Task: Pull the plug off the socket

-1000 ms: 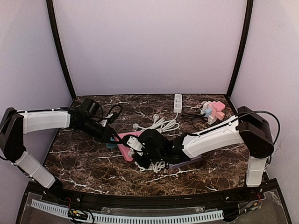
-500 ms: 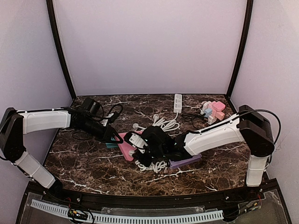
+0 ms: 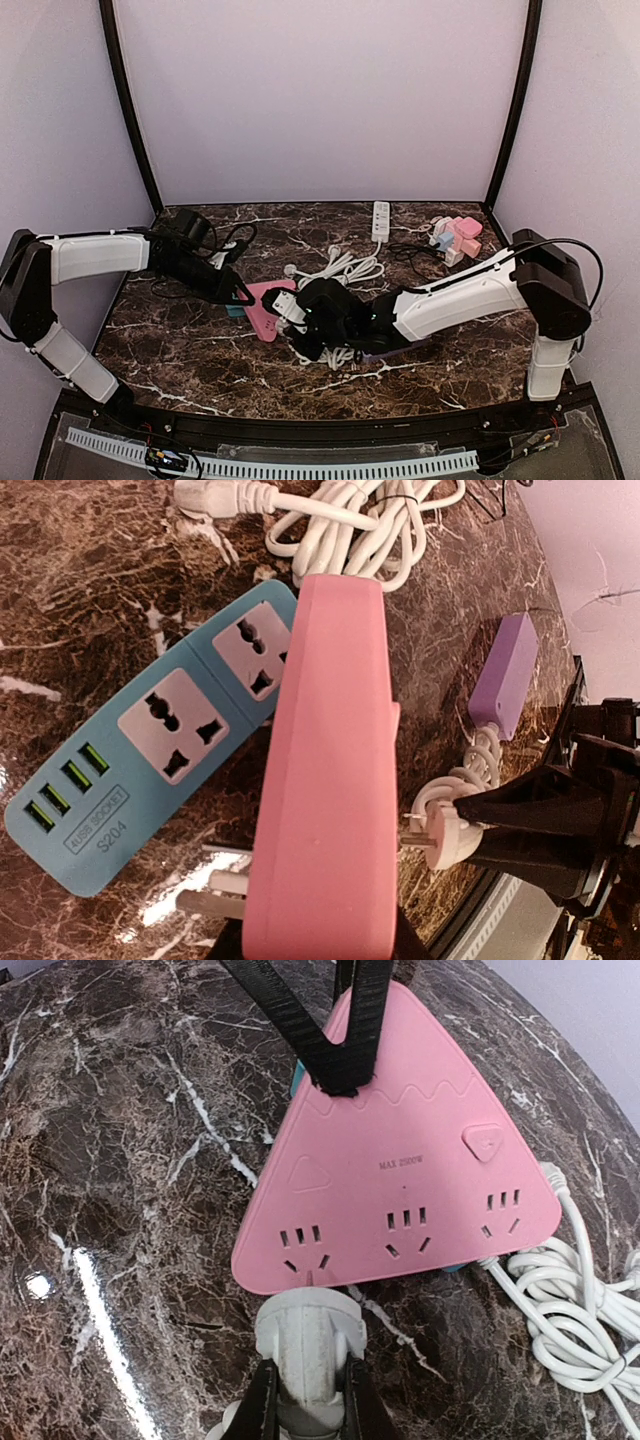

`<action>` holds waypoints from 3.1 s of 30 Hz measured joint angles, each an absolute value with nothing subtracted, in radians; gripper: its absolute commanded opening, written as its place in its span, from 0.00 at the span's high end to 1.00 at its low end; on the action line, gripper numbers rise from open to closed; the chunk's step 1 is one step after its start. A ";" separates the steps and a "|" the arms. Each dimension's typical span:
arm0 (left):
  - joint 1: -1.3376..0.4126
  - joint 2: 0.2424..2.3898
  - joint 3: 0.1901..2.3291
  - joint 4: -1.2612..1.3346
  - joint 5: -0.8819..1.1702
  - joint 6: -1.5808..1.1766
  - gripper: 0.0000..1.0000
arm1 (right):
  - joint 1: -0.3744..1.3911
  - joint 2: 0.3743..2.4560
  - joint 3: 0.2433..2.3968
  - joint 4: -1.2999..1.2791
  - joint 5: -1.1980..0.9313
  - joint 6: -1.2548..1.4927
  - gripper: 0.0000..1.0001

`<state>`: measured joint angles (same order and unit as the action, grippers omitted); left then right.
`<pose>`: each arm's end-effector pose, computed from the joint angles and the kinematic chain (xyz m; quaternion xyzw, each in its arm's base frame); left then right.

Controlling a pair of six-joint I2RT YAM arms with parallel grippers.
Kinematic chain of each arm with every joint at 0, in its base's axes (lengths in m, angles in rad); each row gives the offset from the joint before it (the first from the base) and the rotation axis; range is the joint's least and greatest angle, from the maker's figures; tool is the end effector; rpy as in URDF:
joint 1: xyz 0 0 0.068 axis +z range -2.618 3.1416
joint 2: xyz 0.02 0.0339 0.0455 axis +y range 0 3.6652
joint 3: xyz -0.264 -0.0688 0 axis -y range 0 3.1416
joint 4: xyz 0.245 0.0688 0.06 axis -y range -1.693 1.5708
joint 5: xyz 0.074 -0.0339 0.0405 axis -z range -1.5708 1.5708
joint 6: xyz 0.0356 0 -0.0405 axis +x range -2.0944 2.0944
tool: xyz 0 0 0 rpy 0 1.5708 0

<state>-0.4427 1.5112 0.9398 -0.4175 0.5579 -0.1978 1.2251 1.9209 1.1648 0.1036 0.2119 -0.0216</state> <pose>0.2631 -0.1456 0.2079 0.1909 0.9044 -0.3372 0.1787 0.1481 0.3892 0.1710 -0.4823 0.7511 0.1713 0.4170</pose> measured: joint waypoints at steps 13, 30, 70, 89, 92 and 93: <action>-0.414 1.514 0.941 -0.420 0.559 -0.191 0.89 | 1.277 1.919 1.202 0.082 0.344 -0.078 1.00; -0.394 1.227 0.881 -0.376 0.430 -0.164 0.90 | 1.122 1.923 1.284 0.048 0.357 -0.078 1.00; -0.284 1.123 0.814 -0.268 0.491 -0.199 0.88 | 1.122 1.720 1.049 -0.164 0.078 0.423 0.30; -0.464 1.186 0.807 -0.227 0.677 -0.221 0.88 | 1.000 1.871 1.138 -0.183 0.102 0.482 0.36; -0.509 1.185 0.760 -0.179 0.672 -0.276 0.88 | 0.978 1.900 1.166 -0.185 0.110 0.462 0.36; -0.525 1.185 0.739 -0.165 0.668 -0.300 0.88 | 0.971 1.917 1.184 -0.186 0.113 0.451 0.36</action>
<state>-0.5251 1.1854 0.7395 -0.1654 0.6678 -0.2996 0.9707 1.9171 1.1839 -0.1864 0.1127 0.4515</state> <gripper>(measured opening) 0.276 0.643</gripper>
